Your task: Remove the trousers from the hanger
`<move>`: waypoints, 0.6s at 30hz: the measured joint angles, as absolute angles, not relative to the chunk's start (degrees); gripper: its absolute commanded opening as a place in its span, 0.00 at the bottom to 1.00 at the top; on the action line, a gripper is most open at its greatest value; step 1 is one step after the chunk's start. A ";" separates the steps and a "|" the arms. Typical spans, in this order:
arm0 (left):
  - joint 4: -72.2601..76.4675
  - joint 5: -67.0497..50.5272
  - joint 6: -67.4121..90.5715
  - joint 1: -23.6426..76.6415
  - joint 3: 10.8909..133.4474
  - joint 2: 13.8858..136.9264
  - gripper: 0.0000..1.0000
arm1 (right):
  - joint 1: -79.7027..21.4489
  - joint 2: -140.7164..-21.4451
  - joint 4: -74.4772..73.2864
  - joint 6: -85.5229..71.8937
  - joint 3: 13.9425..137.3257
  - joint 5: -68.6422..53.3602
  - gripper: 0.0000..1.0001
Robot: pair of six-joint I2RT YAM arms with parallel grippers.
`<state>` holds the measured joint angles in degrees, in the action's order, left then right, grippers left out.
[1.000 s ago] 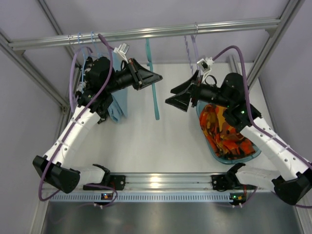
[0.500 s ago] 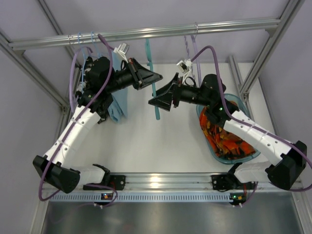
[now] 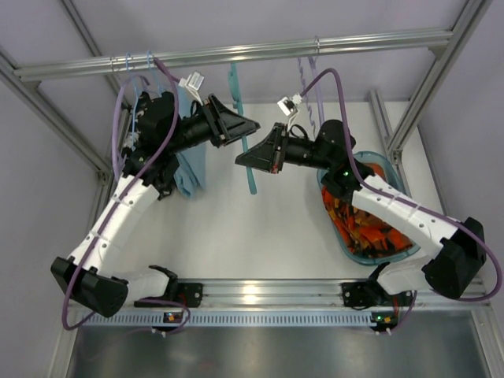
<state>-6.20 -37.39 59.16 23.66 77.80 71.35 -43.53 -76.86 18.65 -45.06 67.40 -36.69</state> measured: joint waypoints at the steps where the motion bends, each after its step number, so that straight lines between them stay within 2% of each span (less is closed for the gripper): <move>1: -6.59 -37.41 58.13 23.05 77.28 70.65 0.66 | -43.55 -77.14 19.35 -45.69 67.40 -37.01 0.00; 3: -7.92 -37.45 56.40 21.69 76.62 69.34 0.75 | -43.55 -77.91 20.80 -46.76 67.40 -37.50 0.00; 4: -8.60 -37.47 55.13 20.80 76.23 68.31 0.83 | -43.55 -78.41 21.54 -47.20 67.40 -37.74 0.00; 8: -13.30 -37.17 48.53 18.41 75.55 63.61 0.96 | -43.55 -80.64 24.51 -48.21 67.42 -38.30 0.00; 18: -22.33 -37.76 36.40 14.04 75.31 51.66 0.98 | -42.96 -87.26 30.11 -44.51 69.21 -39.13 0.00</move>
